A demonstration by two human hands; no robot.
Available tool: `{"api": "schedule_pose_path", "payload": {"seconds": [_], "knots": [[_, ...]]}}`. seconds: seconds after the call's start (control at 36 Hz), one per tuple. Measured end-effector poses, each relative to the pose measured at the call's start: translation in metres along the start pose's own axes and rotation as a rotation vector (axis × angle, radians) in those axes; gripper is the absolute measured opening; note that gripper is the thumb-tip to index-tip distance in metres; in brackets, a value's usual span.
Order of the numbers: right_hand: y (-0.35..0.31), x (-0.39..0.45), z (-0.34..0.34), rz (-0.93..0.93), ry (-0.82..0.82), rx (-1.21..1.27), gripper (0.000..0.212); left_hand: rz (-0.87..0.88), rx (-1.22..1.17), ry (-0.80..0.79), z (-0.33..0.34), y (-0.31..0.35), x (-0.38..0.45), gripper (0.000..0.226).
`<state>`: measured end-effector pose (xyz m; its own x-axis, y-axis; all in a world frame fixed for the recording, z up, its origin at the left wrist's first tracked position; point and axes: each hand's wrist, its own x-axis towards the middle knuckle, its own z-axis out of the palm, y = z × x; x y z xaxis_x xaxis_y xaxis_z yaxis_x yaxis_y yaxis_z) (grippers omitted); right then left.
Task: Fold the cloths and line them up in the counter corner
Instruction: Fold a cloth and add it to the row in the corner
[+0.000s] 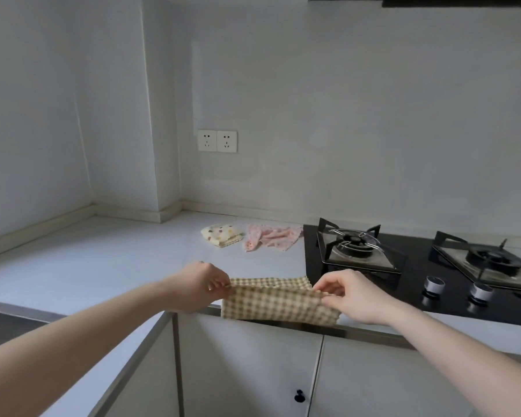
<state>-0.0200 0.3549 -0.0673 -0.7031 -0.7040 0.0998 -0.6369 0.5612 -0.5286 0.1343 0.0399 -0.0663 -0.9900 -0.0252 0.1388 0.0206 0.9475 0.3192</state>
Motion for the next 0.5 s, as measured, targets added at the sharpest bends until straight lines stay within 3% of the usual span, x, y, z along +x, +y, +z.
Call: {"api": "schedule_pose_path", "payload": {"seconds": [0.31, 0.5], "knots": [[0.014, 0.045, 0.012, 0.128, 0.212, 0.098, 0.016, -0.212, 0.033, 0.109, 0.032, -0.015, 0.035, 0.035], [0.021, 0.083, 0.029, 0.229, 0.254, 0.01, 0.018, -0.353, 0.105, 0.098, 0.049, -0.027, 0.053, 0.017]]}}
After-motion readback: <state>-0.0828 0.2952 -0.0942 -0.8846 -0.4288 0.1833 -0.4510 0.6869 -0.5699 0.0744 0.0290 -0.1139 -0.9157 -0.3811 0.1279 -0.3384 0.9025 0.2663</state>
